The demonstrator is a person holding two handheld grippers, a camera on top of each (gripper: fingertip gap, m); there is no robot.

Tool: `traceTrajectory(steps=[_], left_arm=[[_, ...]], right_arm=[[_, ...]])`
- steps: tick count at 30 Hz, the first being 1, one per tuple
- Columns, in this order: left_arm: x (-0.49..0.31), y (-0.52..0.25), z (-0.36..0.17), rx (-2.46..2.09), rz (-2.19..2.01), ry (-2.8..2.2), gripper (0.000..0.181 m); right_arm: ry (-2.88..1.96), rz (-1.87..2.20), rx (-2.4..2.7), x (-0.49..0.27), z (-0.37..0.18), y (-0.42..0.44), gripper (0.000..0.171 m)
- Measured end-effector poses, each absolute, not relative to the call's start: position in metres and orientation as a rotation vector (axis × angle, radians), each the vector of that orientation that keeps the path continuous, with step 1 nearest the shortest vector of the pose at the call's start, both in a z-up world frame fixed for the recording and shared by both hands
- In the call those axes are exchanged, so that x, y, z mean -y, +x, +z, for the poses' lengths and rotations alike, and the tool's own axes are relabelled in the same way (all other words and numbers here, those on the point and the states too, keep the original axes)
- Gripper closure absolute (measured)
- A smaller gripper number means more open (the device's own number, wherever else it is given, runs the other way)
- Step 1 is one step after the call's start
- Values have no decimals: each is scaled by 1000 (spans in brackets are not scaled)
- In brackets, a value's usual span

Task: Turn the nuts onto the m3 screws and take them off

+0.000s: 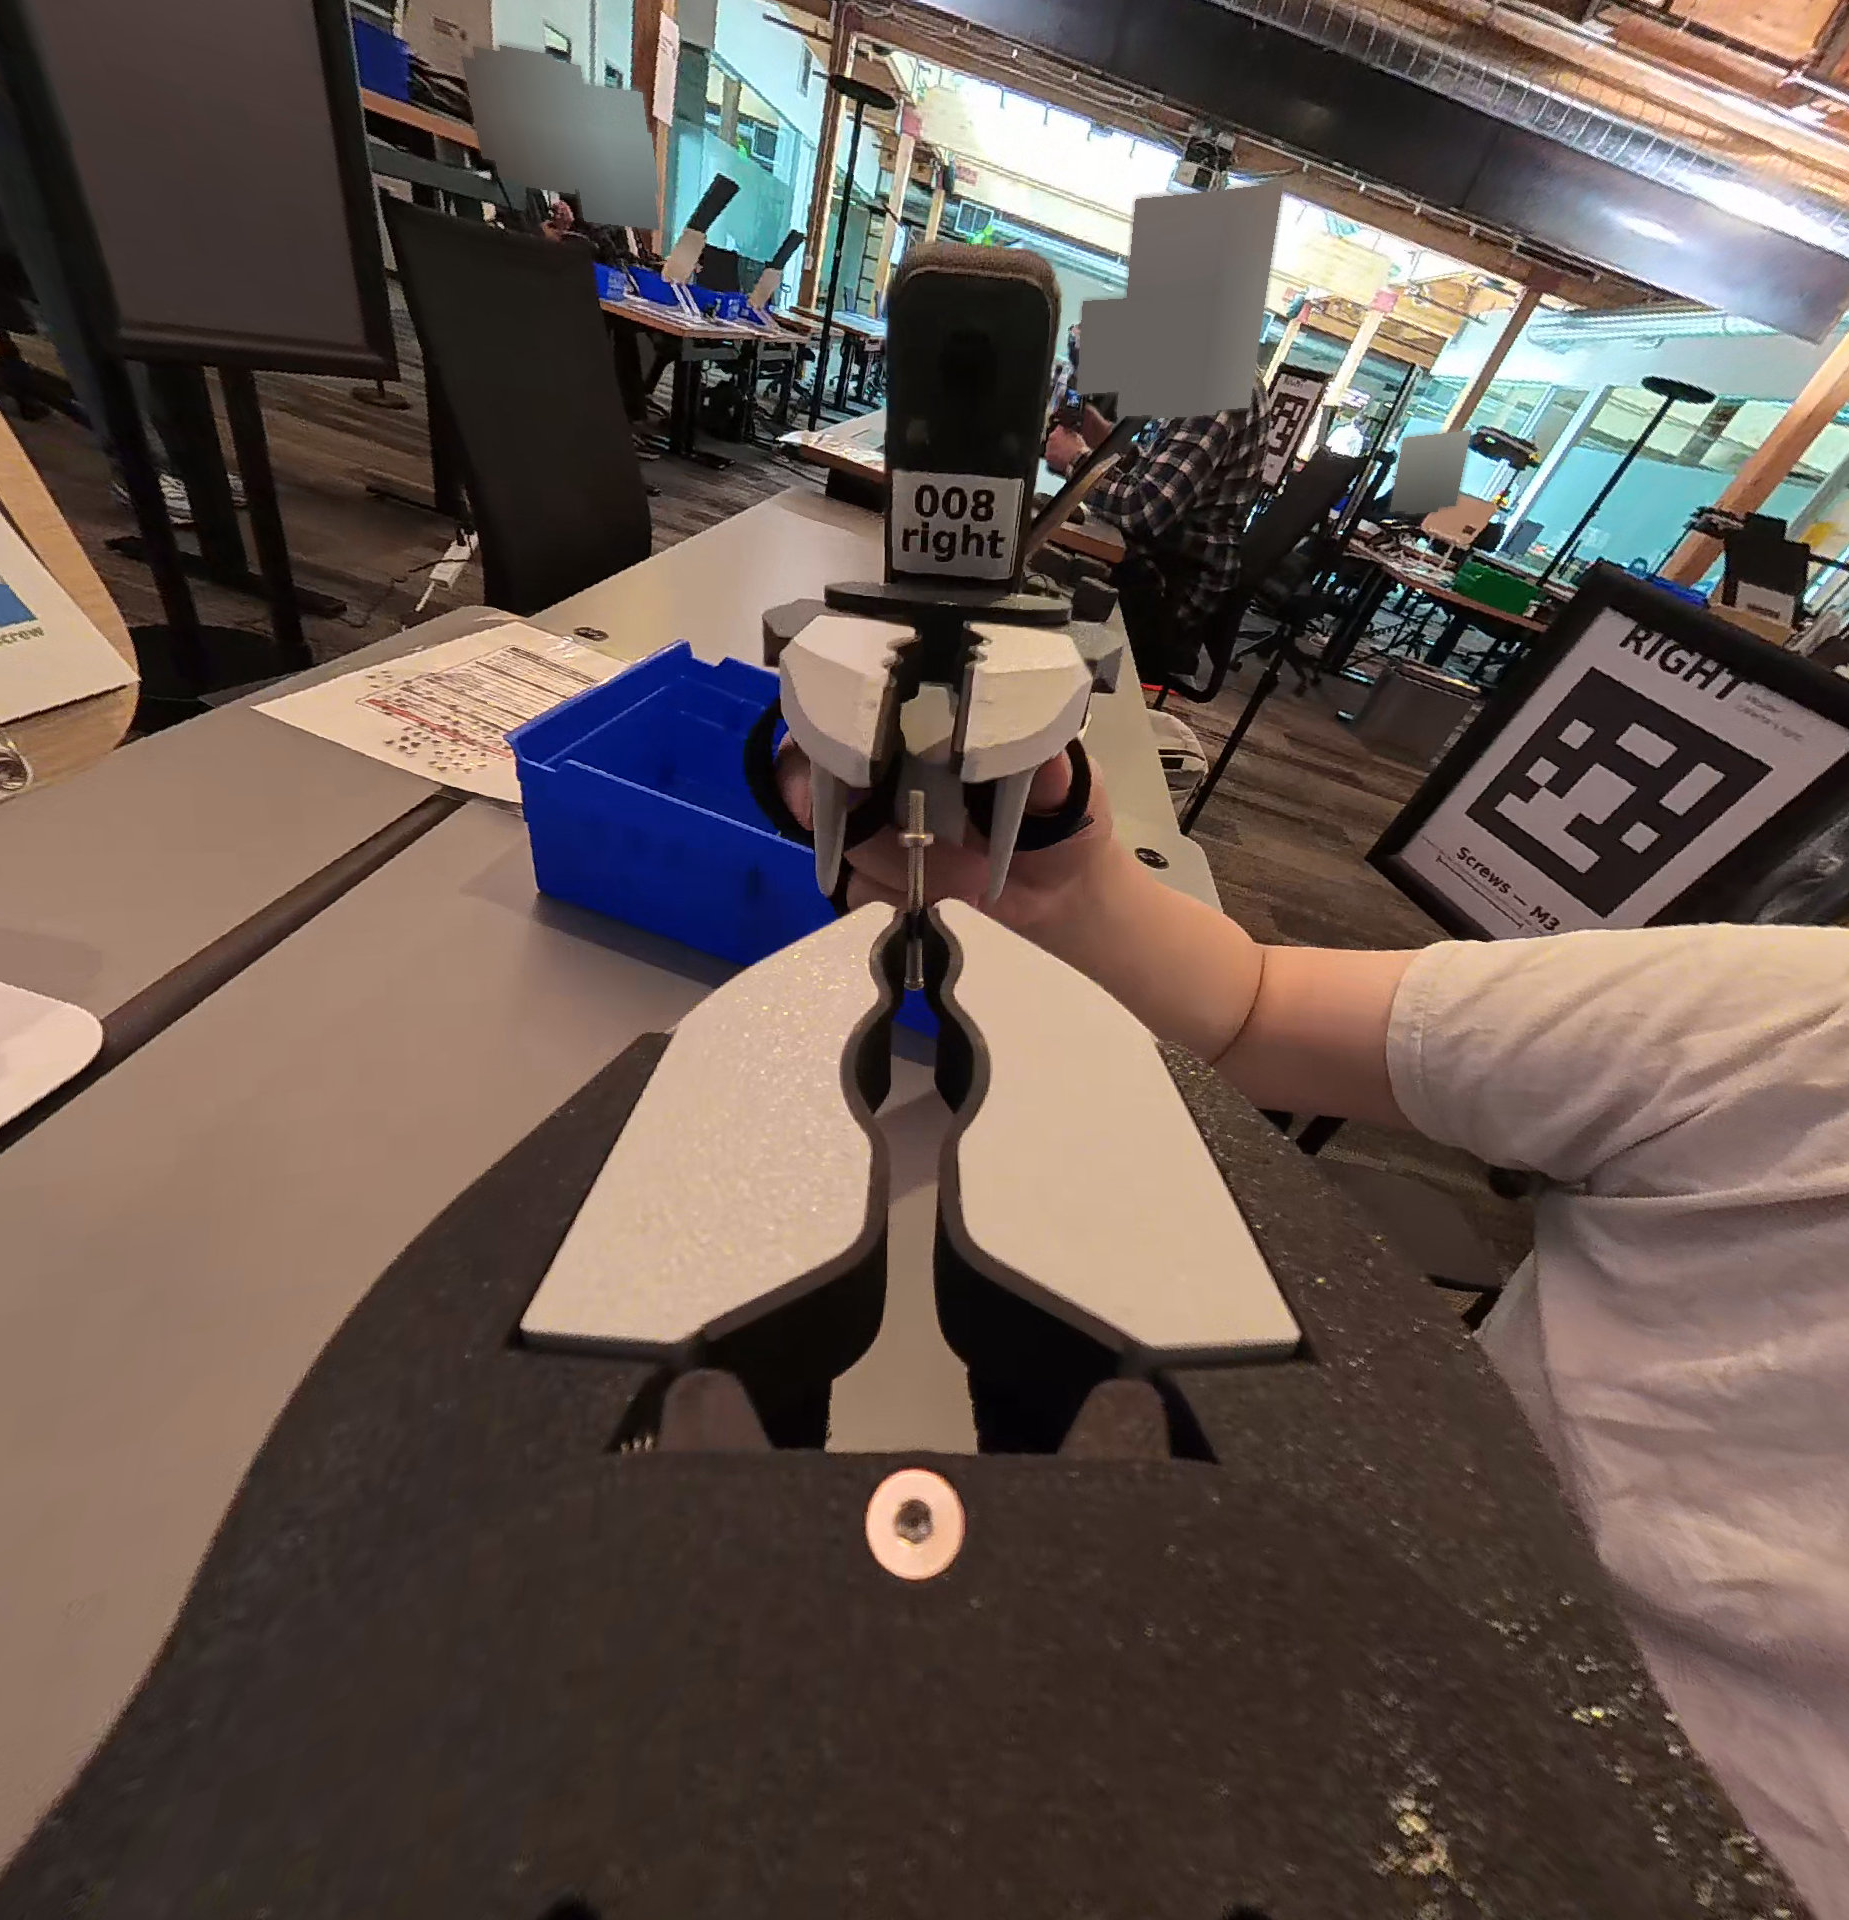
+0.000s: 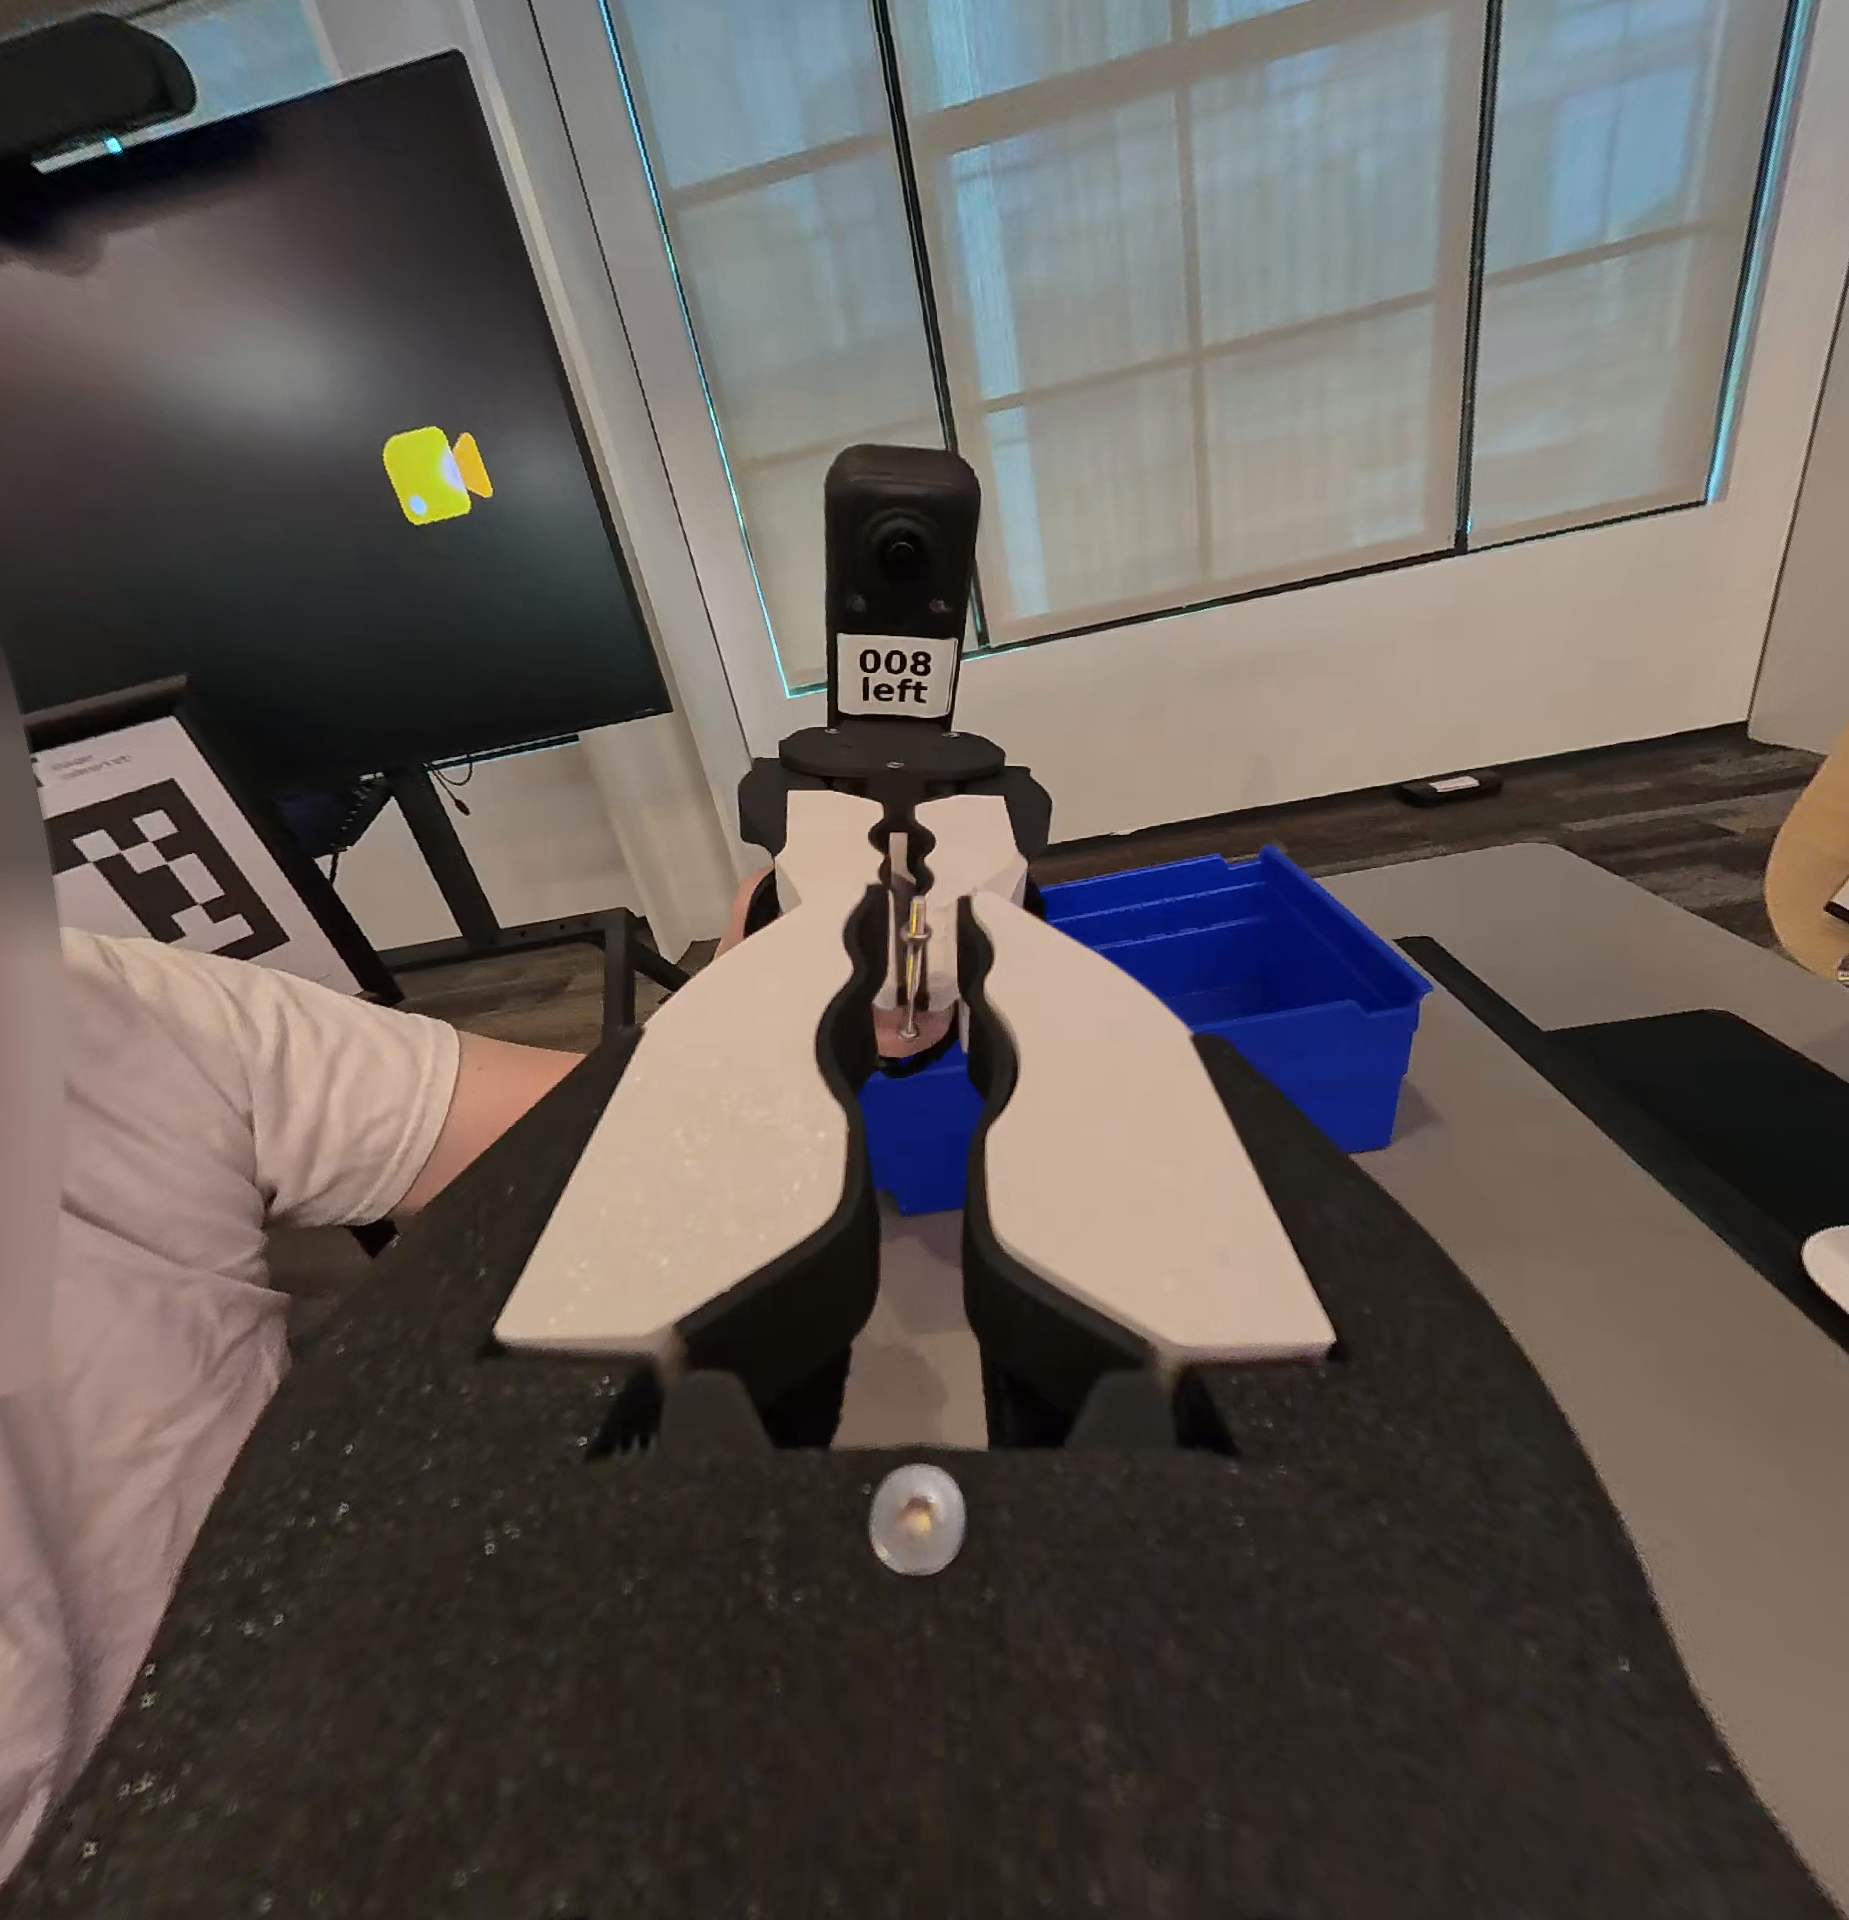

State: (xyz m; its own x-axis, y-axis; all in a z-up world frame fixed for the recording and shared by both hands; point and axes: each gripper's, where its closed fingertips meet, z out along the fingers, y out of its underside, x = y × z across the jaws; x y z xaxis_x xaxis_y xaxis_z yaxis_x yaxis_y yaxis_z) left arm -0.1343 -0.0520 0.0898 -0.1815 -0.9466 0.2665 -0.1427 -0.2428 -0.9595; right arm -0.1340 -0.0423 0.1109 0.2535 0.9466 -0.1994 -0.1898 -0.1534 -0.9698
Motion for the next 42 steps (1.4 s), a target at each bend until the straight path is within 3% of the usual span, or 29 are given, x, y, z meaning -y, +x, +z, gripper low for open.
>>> traceTrajectory(steps=[17, 21, 27, 42], left_arm=[[56, -133, 86, -1331, -1506, -1426, 178], [51, -131, 82, -1307, -1523, -1474, 168], [57, -128, 72, -1353, -1557, -1531, 177], [60, -123, 66, -1285, -1789, -1632, 180]], right_arm=[[-1359, 1266, 797, 42, 101, -143, 168], [-1374, 1308, 782, 41, 99, -144, 168], [-1415, 1302, 806, 40, 92, -145, 169], [-1444, 1314, 810, 37, 87, -143, 168]])
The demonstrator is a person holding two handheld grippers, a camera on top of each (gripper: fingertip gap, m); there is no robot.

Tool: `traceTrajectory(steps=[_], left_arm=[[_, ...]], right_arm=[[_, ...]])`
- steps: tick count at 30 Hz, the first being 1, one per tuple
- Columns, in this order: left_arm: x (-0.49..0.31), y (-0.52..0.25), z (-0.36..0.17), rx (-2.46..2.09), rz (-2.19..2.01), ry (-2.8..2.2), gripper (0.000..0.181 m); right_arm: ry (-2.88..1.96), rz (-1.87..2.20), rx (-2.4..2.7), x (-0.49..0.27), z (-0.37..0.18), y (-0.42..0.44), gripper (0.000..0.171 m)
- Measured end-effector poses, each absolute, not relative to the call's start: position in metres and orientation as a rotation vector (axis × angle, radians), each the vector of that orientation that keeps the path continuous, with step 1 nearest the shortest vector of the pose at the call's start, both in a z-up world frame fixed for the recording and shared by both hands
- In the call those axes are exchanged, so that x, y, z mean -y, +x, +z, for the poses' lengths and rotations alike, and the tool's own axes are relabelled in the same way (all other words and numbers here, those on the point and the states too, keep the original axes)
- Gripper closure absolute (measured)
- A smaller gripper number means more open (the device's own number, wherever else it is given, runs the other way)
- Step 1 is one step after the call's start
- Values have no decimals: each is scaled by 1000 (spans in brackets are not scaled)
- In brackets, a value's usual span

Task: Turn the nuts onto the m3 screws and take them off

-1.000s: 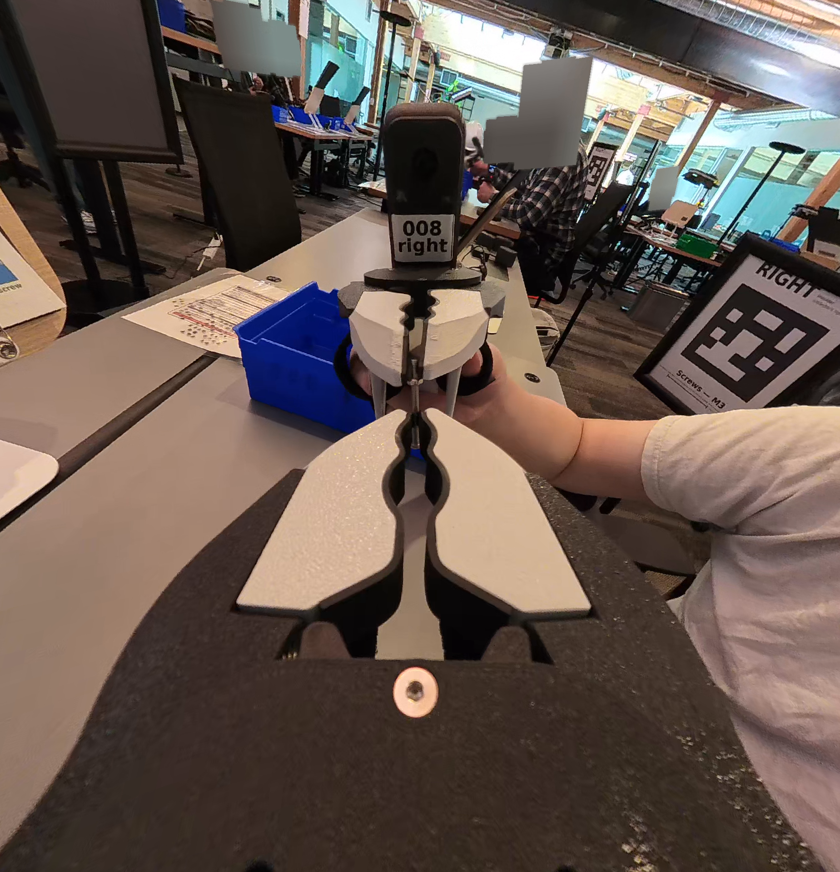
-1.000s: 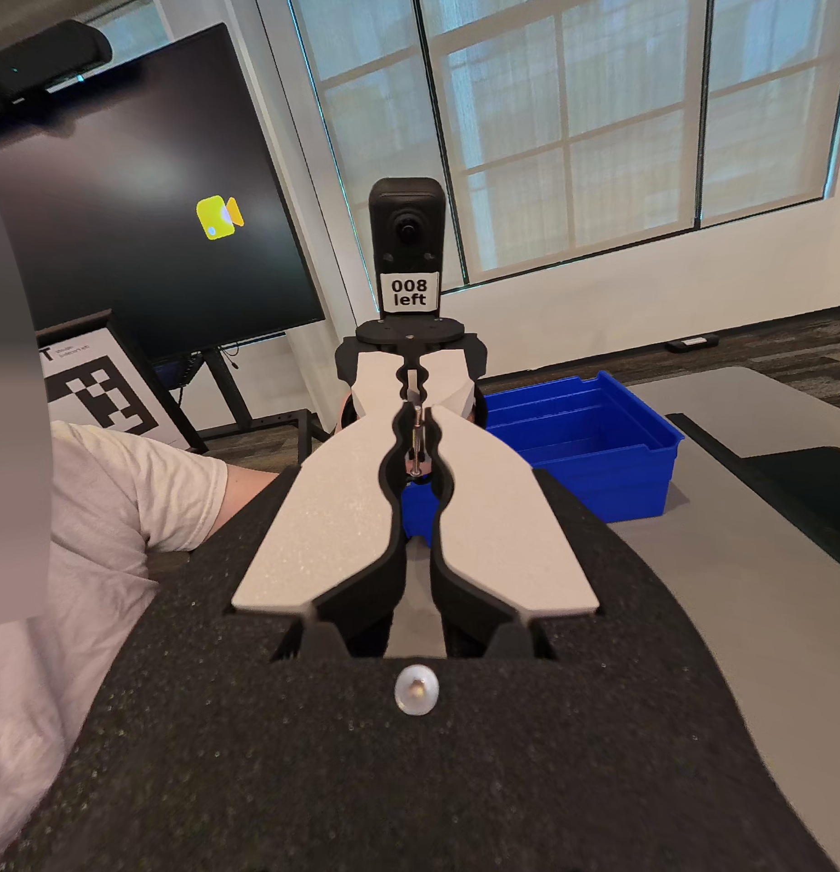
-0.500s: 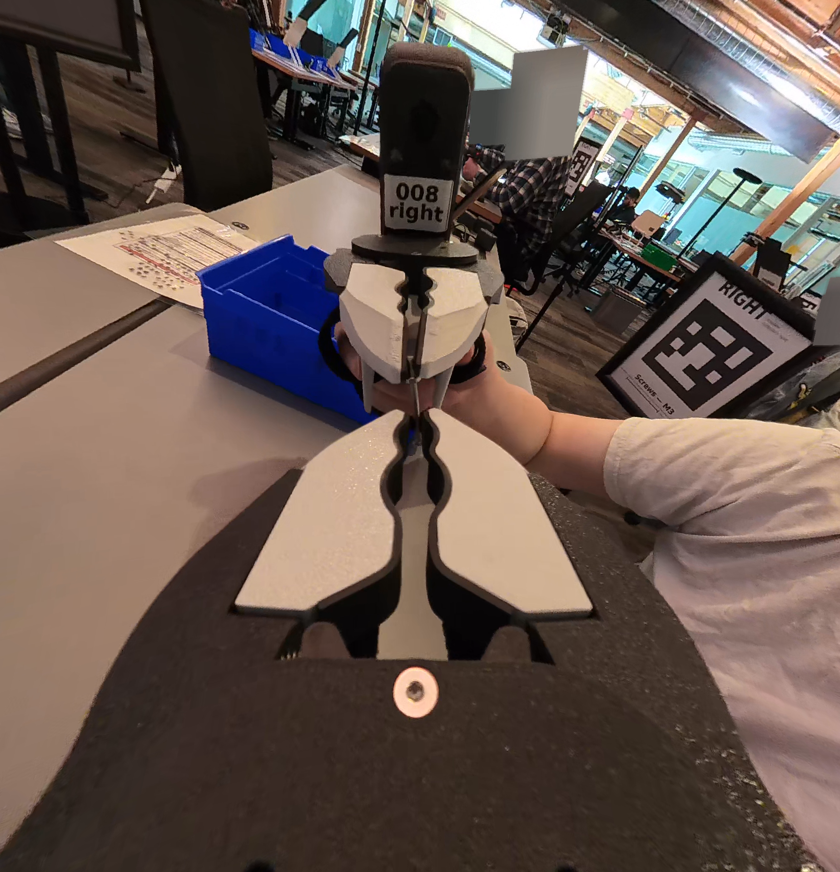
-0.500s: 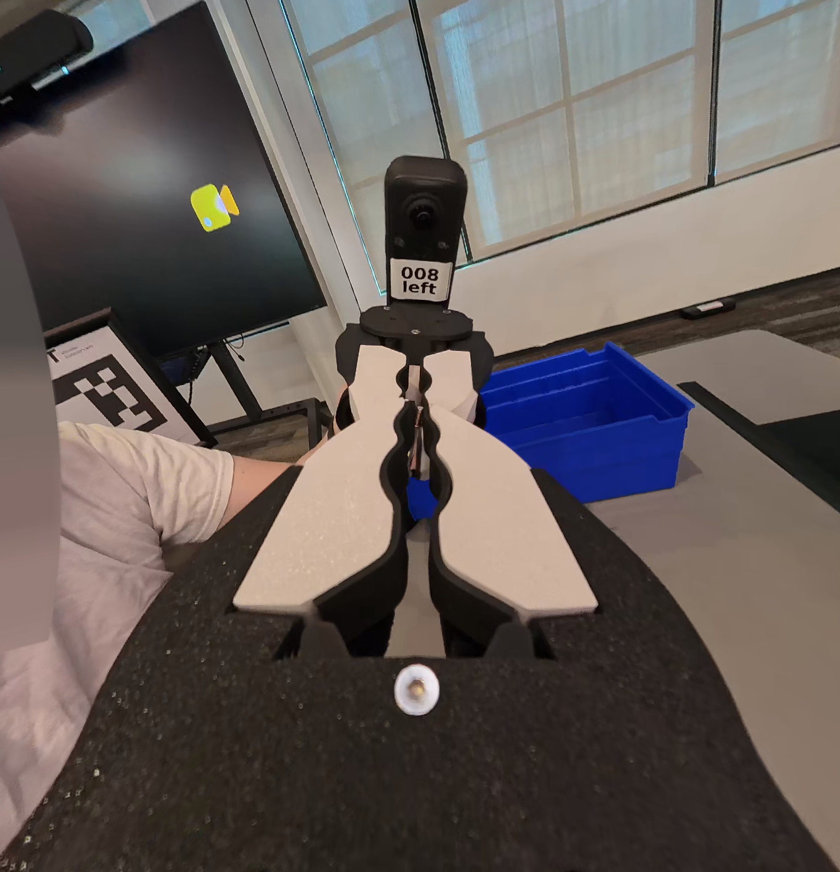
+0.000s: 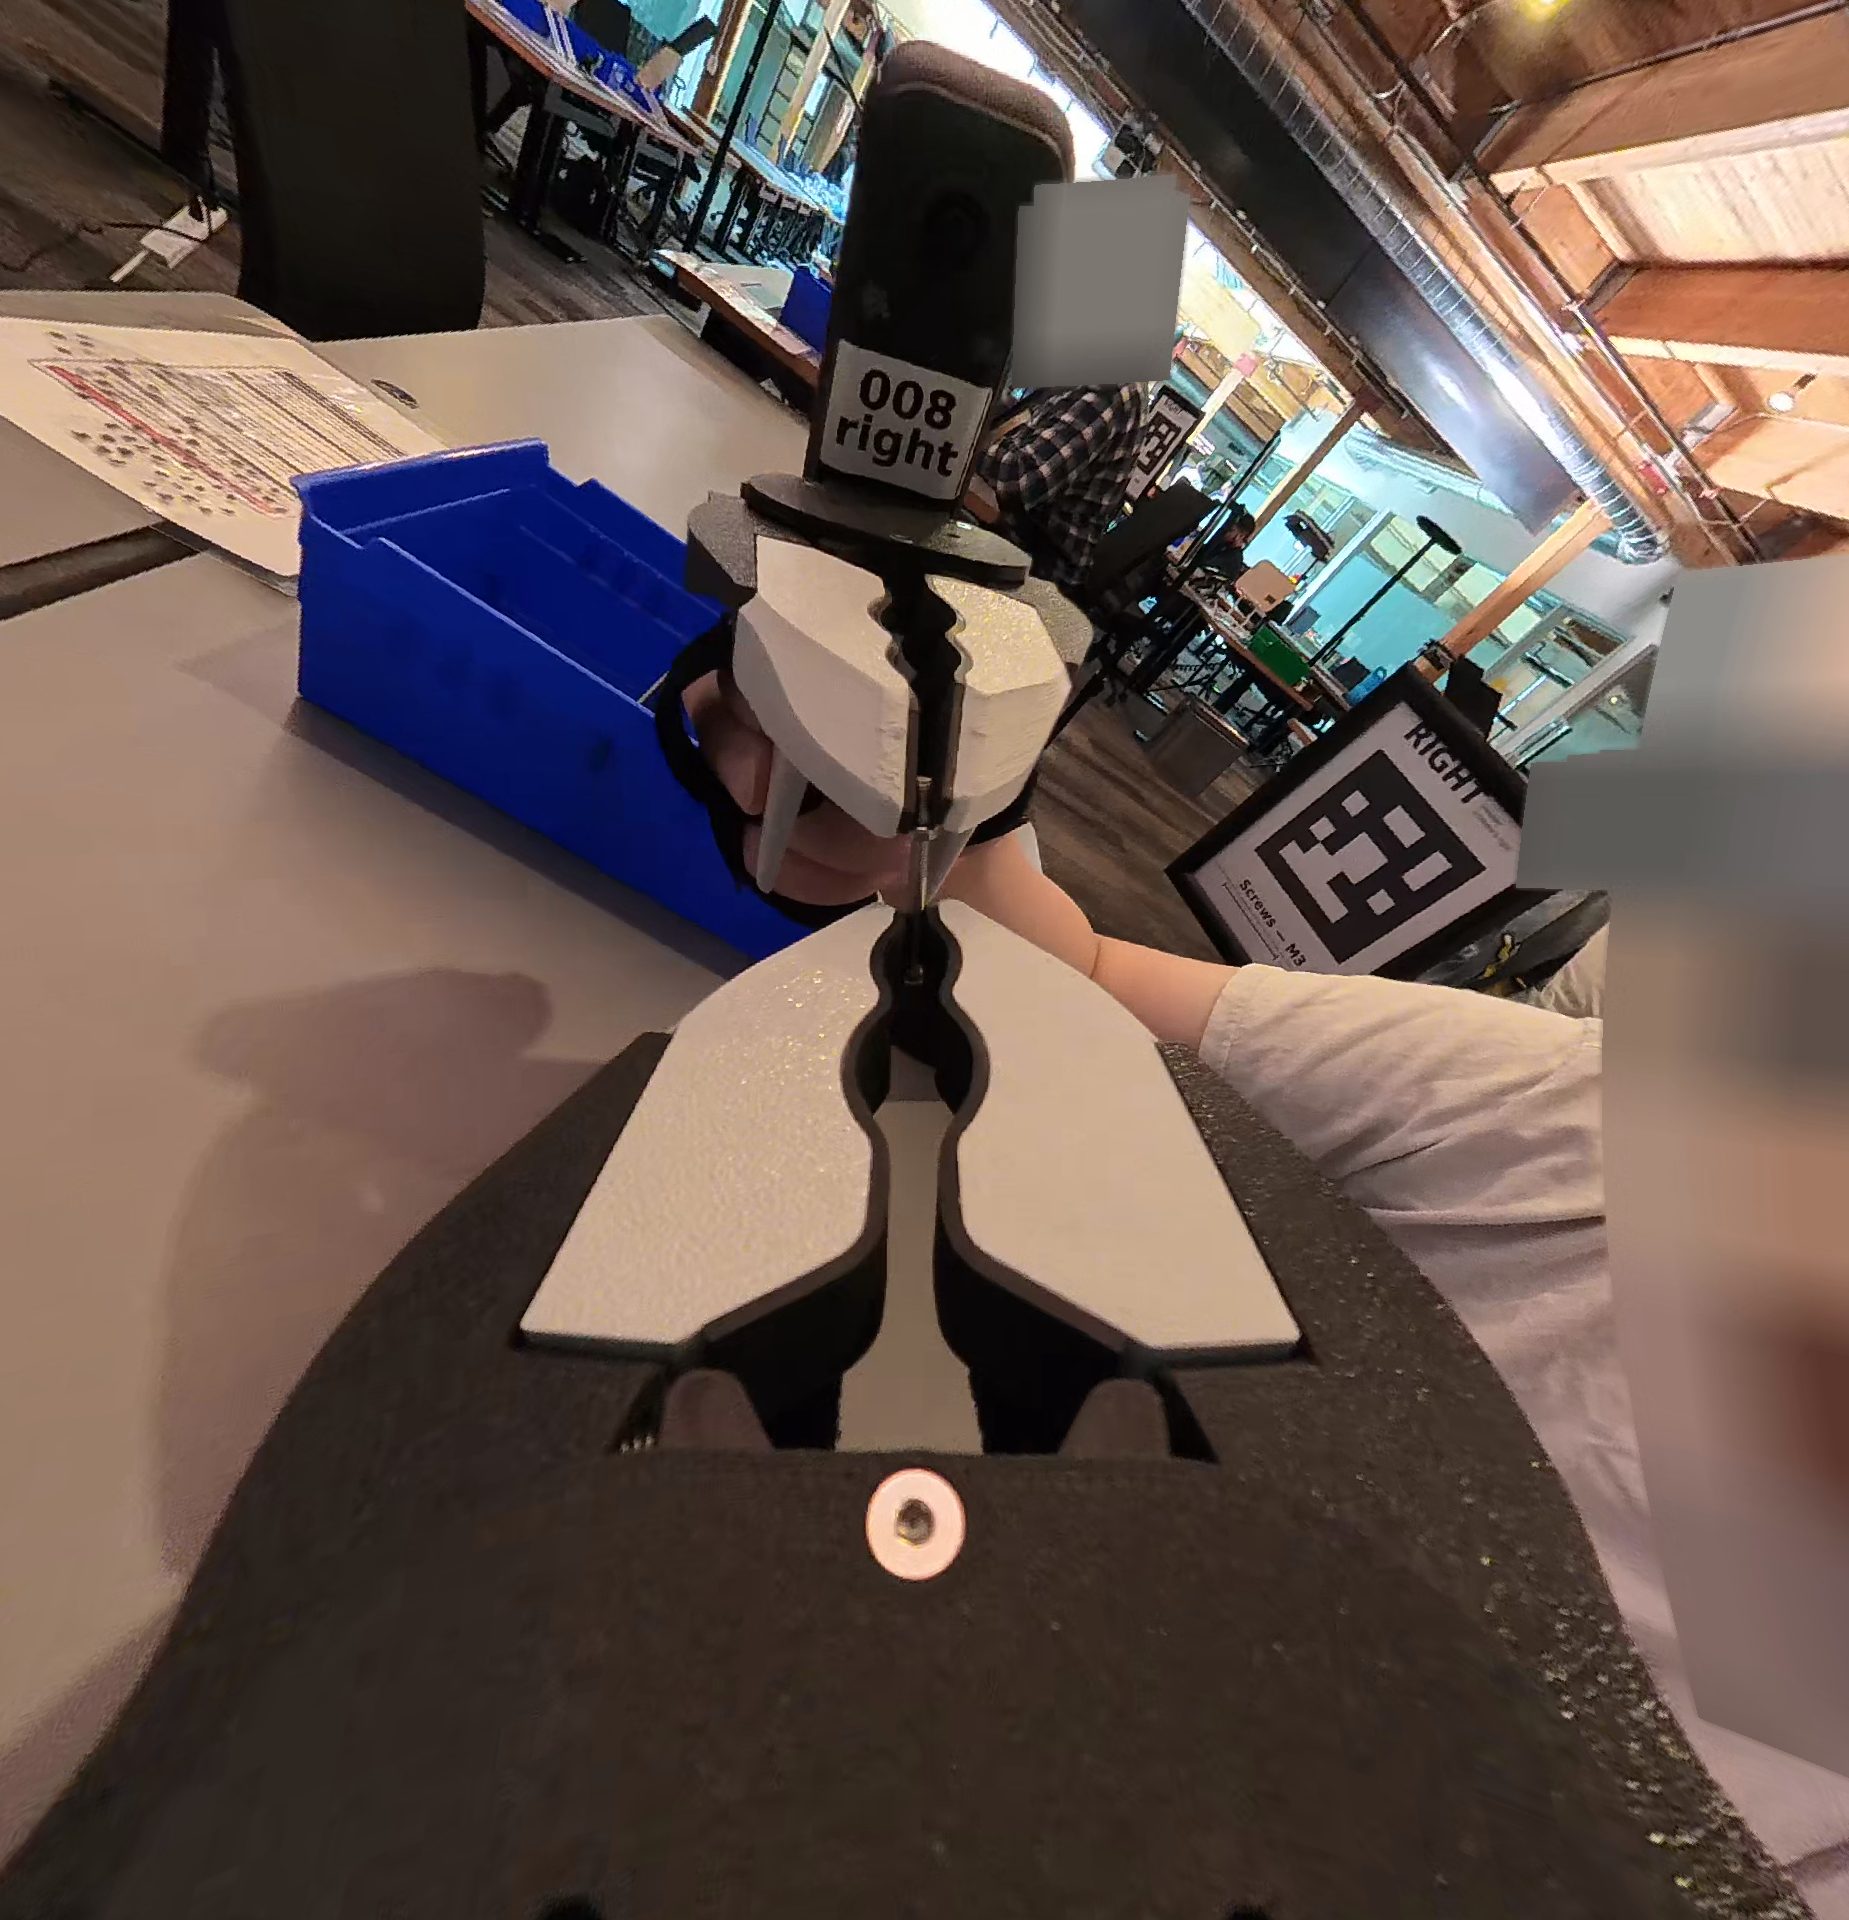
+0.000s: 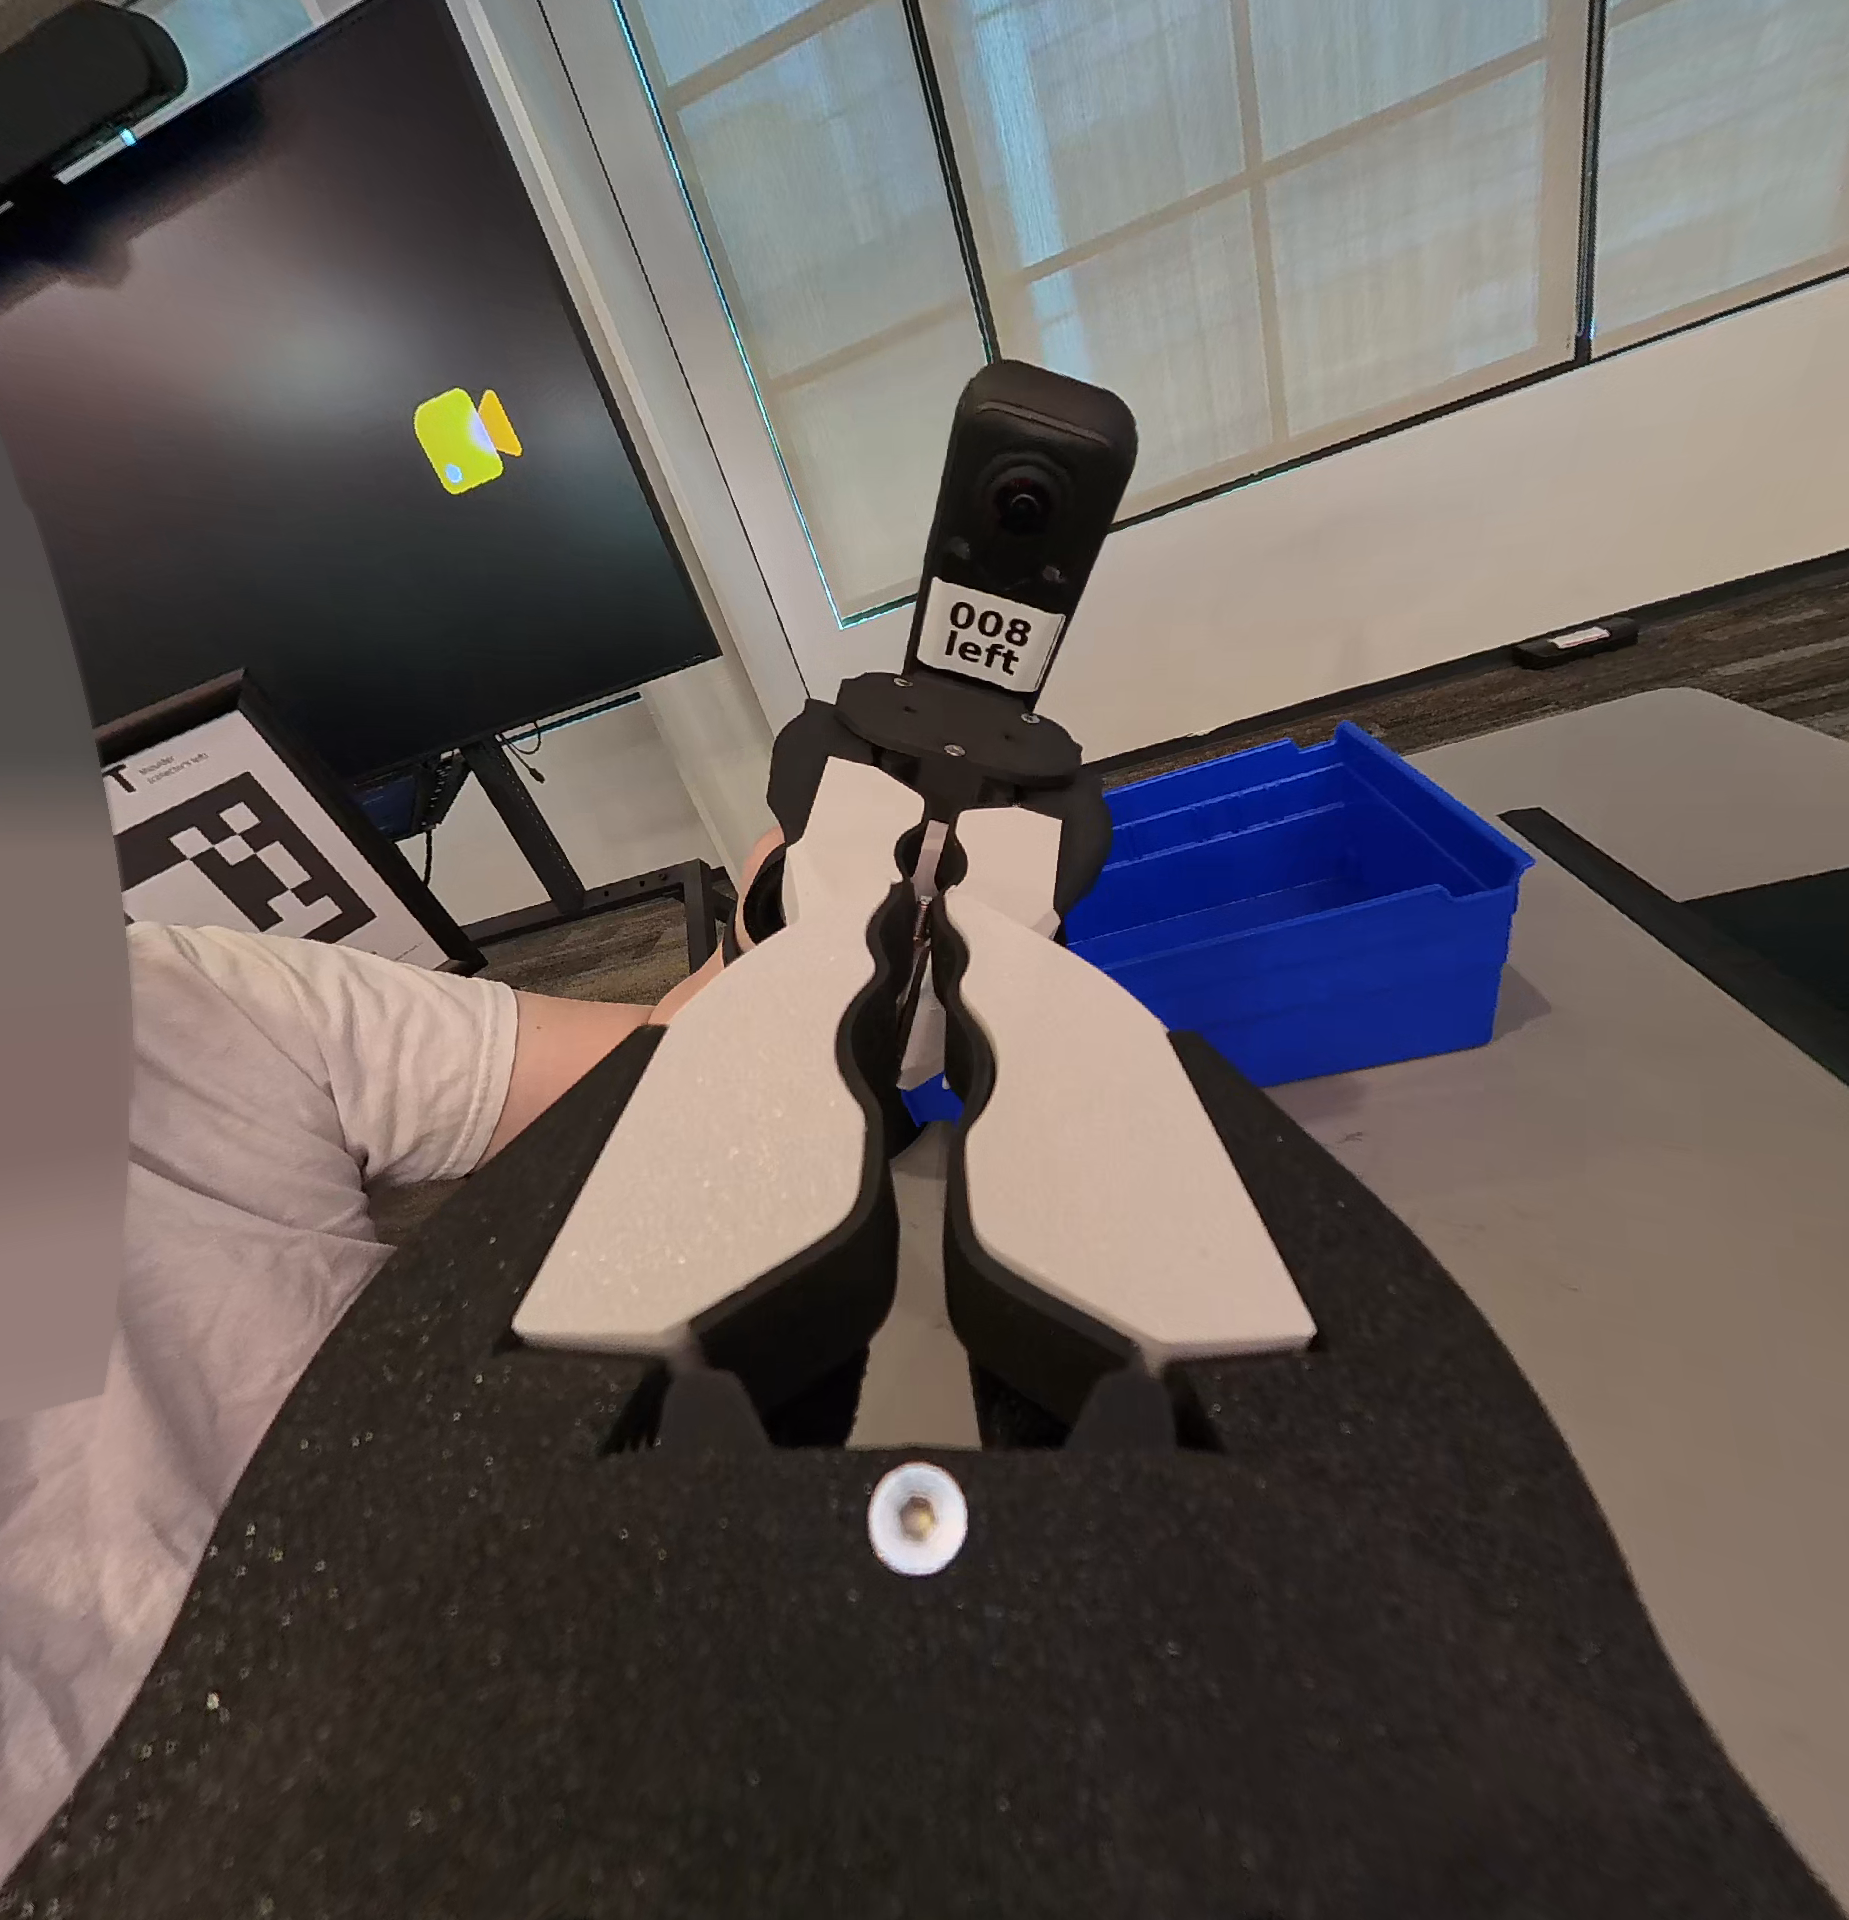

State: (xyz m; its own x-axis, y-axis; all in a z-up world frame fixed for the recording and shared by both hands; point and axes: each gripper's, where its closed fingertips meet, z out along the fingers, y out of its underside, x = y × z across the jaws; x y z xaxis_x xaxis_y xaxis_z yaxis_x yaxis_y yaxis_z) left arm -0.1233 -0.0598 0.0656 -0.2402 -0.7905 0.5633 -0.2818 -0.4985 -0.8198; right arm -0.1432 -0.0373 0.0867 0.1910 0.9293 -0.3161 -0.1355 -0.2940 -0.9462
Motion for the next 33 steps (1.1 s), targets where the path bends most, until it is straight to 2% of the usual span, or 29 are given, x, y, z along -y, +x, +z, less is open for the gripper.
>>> traceTrajectory(steps=[28, 33], left_arm=[[57, -121, 63, -1251, -1816, -1641, 180], [56, -121, 67, -1254, -1803, -1608, 180]], right_arm=[[-1449, 1317, 799, 33, 84, -140, 168], [-1379, 1218, 744, 28, 101, -128, 154]])
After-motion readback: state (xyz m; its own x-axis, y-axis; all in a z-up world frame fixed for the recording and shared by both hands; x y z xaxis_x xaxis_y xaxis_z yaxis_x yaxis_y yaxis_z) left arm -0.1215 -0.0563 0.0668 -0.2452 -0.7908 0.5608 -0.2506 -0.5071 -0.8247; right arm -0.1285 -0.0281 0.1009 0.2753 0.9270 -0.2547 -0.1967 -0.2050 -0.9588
